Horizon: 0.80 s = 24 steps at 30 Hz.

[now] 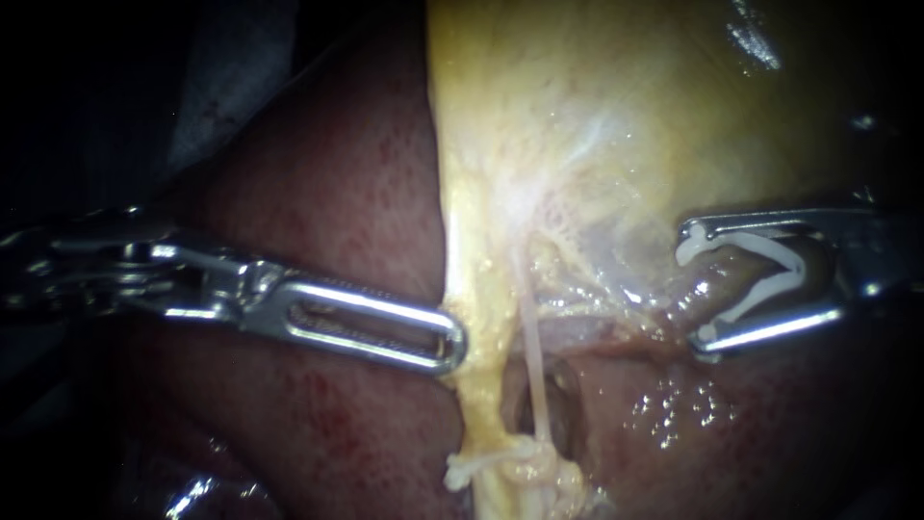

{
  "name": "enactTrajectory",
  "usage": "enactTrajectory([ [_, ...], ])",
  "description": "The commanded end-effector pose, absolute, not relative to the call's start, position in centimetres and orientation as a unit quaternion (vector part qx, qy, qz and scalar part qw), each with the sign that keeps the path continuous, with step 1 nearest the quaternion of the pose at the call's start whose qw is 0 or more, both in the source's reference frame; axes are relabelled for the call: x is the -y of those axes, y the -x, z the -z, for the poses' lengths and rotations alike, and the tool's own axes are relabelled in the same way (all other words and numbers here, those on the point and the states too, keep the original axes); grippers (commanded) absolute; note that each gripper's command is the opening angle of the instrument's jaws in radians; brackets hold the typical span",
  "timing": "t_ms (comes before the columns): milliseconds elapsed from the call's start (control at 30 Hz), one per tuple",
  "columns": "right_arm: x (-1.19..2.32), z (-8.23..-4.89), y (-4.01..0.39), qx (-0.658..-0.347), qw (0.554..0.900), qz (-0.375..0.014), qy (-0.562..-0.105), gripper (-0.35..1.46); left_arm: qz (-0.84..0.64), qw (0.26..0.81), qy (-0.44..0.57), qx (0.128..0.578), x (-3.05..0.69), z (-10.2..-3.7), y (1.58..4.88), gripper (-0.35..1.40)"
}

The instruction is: Clipping second clip left tube

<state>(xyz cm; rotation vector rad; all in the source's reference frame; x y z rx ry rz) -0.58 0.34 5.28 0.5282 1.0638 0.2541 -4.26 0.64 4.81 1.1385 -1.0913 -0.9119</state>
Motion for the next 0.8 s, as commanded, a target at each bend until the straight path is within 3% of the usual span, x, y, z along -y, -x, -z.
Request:
enactTrajectory([
  [33, -0.33, -5.28, 0.58, -0.5, 0.821, -0.119, -0.248, 0.57, 0.394, 0.613, -0.495, 0.474, -0.64, -4.8, 4.25, -0.35],
  [467, -0.09, -5.42, 0.32, -0.505, 0.815, -0.103, -0.263, 0.57, 0.395, 0.612, -0.494, 0.474, -0.66, -4.79, 4.25, -0.35],
  [800, 0.4, -5.9, -0.22, -0.501, 0.807, -0.087, -0.298, 0.55, 0.396, 0.612, -0.494, 0.474, -0.67, -4.78, 4.25, -0.35],
])
